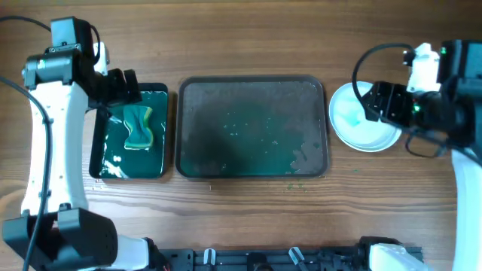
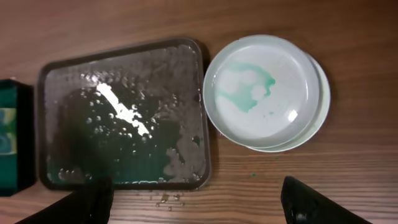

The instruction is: Clean dirty plates on tray and stack at the side

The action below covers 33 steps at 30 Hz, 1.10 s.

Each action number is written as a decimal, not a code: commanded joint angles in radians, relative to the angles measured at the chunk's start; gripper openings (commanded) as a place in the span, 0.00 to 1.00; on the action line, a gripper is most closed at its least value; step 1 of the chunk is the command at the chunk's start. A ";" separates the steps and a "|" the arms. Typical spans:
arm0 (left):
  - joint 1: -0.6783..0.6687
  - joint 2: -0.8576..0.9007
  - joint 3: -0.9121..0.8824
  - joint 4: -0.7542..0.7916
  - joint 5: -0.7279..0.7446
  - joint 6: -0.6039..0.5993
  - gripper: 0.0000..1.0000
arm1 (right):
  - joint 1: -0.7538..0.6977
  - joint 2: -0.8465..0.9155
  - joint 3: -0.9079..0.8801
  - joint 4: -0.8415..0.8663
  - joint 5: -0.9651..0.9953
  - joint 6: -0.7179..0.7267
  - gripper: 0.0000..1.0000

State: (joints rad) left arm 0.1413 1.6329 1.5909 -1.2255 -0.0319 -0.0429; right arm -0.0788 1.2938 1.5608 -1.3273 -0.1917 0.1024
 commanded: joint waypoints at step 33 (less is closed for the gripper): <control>0.000 0.005 0.006 -0.002 0.020 -0.002 1.00 | 0.100 -0.800 -0.900 0.903 -0.314 -0.239 1.00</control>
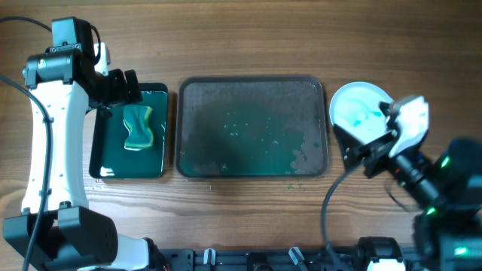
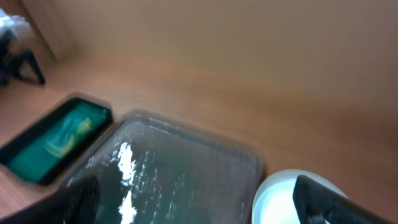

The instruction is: Clean dirty plates on tray and stack at the side

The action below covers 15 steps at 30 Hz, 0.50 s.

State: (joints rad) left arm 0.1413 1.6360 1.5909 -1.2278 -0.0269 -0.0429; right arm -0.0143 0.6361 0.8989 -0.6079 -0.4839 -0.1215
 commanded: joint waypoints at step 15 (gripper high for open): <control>0.000 0.002 0.006 0.000 0.015 -0.002 1.00 | 0.101 -0.592 -0.845 0.545 -0.021 -0.275 1.00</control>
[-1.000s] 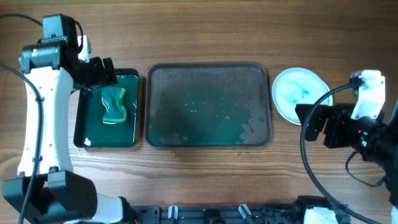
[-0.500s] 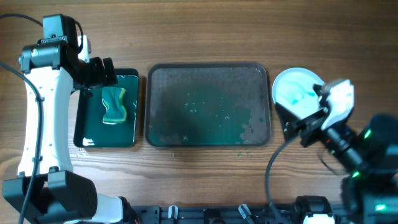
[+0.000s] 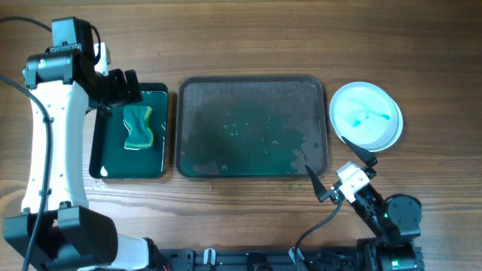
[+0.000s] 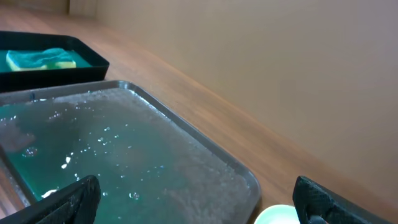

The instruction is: Clean dirty plates on tray and stack at the side

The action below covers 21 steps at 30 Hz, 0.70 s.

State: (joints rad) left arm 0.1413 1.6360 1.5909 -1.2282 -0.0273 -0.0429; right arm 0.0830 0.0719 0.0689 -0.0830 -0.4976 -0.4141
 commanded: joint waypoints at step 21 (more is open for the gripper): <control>0.000 0.002 0.006 0.000 0.015 -0.002 1.00 | 0.004 -0.068 -0.064 0.104 0.257 0.231 0.99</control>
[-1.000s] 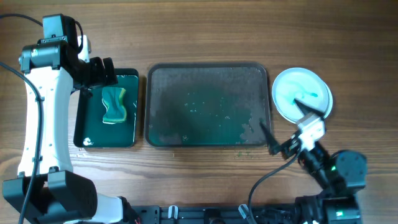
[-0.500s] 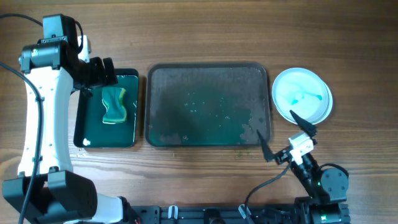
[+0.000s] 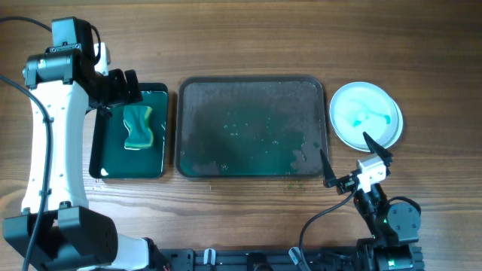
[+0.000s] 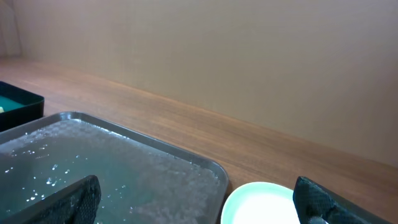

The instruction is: Clean dirty plates on tray and stack at the side

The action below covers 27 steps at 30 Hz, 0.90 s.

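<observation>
The dark tray (image 3: 252,126) lies mid-table, wet with green soapy water and bare of plates; the right wrist view shows its near corner (image 4: 93,165). Pale plates (image 3: 365,124) sit stacked to its right, the top one smeared green, and their rim (image 4: 261,205) shows low down. My right gripper (image 3: 352,158) hangs open and empty just in front of the stack, low by the table's front; it (image 4: 196,202) faces the tray's corner. My left gripper (image 3: 124,86) stays open over the far edge of a green basin, empty.
The green basin (image 3: 154,154) stands left of the tray and holds soapy water and a yellow-green sponge (image 3: 138,126). Its corner (image 4: 18,102) shows at the left of the wrist view. The robot base runs along the front edge.
My right gripper has shifted a little to the right and away from the front edge, and now points more toward the plate stack. It remains open. The left arm, tray, plates and sponge have not moved.
My right gripper was open above the plate stack, looking straight down at it. Then it was drawn back toward the front right, tilted up. After that it sat low by the front edge, and now it rests just in front of the stack. The left arm stayed still.
</observation>
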Each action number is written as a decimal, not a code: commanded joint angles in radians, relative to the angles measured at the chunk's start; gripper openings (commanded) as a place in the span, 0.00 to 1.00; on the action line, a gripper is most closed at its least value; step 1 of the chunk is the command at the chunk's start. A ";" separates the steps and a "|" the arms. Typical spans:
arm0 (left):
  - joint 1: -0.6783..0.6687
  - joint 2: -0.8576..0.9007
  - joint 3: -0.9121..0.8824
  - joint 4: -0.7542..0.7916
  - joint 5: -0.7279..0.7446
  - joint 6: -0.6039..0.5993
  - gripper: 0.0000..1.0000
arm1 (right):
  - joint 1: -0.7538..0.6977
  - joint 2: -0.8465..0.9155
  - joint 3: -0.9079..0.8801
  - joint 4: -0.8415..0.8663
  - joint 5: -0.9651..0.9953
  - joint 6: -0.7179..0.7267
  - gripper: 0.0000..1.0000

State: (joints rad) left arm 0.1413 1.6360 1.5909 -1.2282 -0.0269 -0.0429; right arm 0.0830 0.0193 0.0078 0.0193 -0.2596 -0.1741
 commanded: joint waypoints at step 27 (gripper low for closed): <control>-0.174 -1.439 -1.402 1.221 0.113 0.005 1.00 | 0.004 -0.016 -0.003 0.002 0.019 -0.010 1.00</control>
State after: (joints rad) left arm -0.0284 0.2779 0.3046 -0.0746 0.0772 -0.0387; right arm 0.0830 0.0116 0.0071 0.0166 -0.2523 -0.1806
